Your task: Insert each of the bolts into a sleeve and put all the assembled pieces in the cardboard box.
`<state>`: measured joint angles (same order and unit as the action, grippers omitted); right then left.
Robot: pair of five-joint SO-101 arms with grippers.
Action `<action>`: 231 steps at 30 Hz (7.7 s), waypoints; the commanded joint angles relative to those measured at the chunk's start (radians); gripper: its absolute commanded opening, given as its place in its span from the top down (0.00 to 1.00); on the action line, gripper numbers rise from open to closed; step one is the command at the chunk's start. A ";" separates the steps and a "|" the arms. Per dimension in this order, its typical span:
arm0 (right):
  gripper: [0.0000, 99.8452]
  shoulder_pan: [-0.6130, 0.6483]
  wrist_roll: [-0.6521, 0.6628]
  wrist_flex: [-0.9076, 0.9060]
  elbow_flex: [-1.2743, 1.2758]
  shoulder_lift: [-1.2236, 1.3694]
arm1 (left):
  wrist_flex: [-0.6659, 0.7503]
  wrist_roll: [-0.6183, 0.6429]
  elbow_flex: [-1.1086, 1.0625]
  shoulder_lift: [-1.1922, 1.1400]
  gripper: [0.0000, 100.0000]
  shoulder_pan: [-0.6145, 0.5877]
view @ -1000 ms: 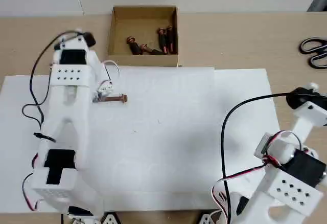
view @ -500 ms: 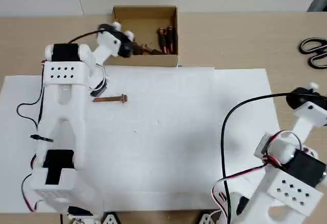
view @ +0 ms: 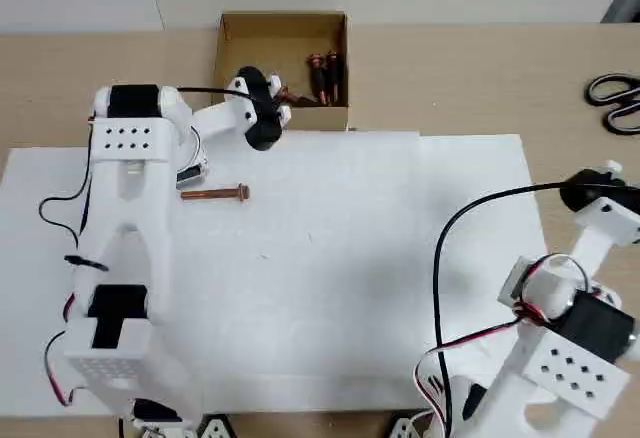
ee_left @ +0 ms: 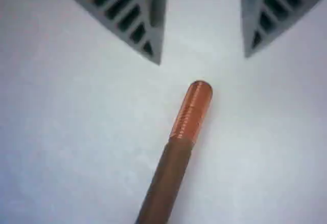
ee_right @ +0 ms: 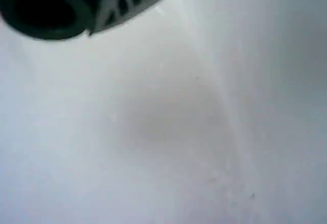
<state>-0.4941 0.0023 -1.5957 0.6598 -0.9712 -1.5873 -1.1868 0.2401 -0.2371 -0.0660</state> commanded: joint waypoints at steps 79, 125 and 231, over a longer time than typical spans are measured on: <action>1.00 0.039 0.008 -0.001 -0.203 -0.021 | -0.163 0.433 0.487 -0.117 0.99 0.133; 1.00 1.056 0.137 0.272 0.394 -0.725 | 0.546 1.929 -1.247 1.788 0.99 0.135; 1.00 1.314 0.155 0.547 0.667 -0.842 | 0.582 1.781 -1.514 2.047 0.99 0.620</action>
<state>0.8638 0.1496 -1.1047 1.3426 -1.8029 -0.9705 0.5976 -1.3142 1.8036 0.5478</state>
